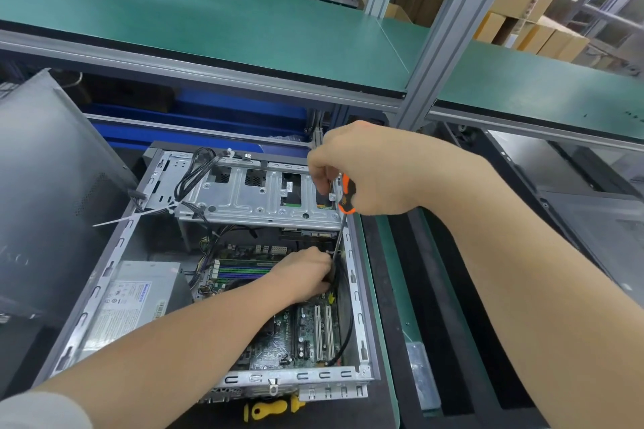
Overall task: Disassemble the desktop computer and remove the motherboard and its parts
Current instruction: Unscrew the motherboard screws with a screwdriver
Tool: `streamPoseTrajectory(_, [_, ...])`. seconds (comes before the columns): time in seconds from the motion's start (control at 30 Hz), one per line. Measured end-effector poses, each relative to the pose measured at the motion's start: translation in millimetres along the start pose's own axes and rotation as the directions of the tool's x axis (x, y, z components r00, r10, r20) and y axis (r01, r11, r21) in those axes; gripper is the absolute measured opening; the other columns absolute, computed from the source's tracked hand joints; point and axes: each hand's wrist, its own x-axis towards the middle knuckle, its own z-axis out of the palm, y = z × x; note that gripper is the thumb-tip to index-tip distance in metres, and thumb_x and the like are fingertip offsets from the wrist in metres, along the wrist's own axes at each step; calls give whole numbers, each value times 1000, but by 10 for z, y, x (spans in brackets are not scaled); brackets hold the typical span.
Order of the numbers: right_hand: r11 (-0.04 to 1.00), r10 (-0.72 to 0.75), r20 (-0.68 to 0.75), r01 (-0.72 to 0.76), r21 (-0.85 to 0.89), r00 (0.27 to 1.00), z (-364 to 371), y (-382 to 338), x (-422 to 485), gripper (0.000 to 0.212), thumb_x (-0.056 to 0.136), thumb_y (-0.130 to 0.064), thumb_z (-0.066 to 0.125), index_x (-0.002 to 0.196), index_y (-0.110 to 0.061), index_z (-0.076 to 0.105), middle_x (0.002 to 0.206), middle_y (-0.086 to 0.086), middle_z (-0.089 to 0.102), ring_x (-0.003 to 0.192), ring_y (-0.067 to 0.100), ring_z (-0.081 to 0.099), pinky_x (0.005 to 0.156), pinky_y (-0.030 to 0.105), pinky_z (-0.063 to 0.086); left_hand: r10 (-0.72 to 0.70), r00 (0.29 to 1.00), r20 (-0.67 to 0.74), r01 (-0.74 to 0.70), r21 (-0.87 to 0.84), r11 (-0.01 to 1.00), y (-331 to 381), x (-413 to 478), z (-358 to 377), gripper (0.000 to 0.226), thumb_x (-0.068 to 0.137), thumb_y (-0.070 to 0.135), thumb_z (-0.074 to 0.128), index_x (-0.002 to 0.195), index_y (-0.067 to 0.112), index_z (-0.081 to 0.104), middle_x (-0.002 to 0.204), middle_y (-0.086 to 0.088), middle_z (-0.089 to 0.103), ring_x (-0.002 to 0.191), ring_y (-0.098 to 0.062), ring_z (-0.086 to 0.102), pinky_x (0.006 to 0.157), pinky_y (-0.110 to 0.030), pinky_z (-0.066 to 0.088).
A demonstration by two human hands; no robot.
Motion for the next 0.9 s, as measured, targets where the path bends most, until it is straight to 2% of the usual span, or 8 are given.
streamPoseTrajectory(0.1, [996,88,-230,-92,-8,969,94,-44,51,29,92,-51,63,96,-23,59,91,-1,55,89,24,56,72,38,51,-29,1000,2,29,-42,999,32,-3,-16,40,89,23,67,62,15,39,77,-9,48,62,-29,50,59,-32,42])
streamPoseTrajectory(0.17, [938,301,-427,-346,-31,853,159,-117,87,56,94,-70,49,74,-18,46,71,1,41,61,27,46,53,32,37,-40,999,14,41,-60,997,42,9,-24,35,88,23,67,65,15,42,87,-12,53,65,-29,52,60,-32,44])
streamPoseTrajectory(0.23, [869,450,-443,-494,19,775,198,-171,99,65,94,-75,43,65,-19,29,66,1,30,50,19,28,47,27,20,-39,999,20,40,-68,997,38,20,-19,37,90,23,67,64,18,41,92,-13,54,65,-28,51,61,-32,43])
streamPoseTrajectory(0.3, [878,469,-356,-469,94,808,219,-145,110,59,98,-64,52,67,-20,28,69,2,35,51,18,30,46,26,19,-35,999,23,37,-69,997,34,27,-9,37,90,23,66,63,18,41,84,-9,51,62,-26,49,60,-31,42])
streamPoseTrajectory(0.5, [986,164,-153,-156,63,975,73,-71,42,1,93,-20,64,92,-22,64,90,-1,65,82,23,63,54,26,40,-32,999,29,33,-56,998,26,25,7,30,92,28,67,74,13,48,75,-4,43,68,-30,52,61,-33,44])
streamPoseTrajectory(0.67, [998,57,-19,-56,32,998,-4,-104,-21,28,81,0,60,87,-26,67,79,-14,58,68,2,53,47,14,32,-60,998,14,61,-73,995,25,37,18,20,90,28,67,96,9,68,87,-9,55,72,-31,57,62,-31,45])
streamPoseTrajectory(0.83, [997,75,-67,-74,6,995,43,-92,-15,9,85,-20,67,89,-25,61,76,-15,48,71,5,53,51,21,33,-72,997,12,73,-86,994,20,43,8,14,90,27,67,89,12,66,93,-9,56,72,-31,58,61,-32,46])
streamPoseTrajectory(0.9, [977,206,-200,-211,-5,958,126,-101,18,34,89,-51,66,80,-21,51,75,-8,41,68,19,53,51,27,33,-87,996,14,88,-85,992,23,50,11,27,90,25,68,70,19,50,87,-7,53,69,-29,57,56,-31,43])
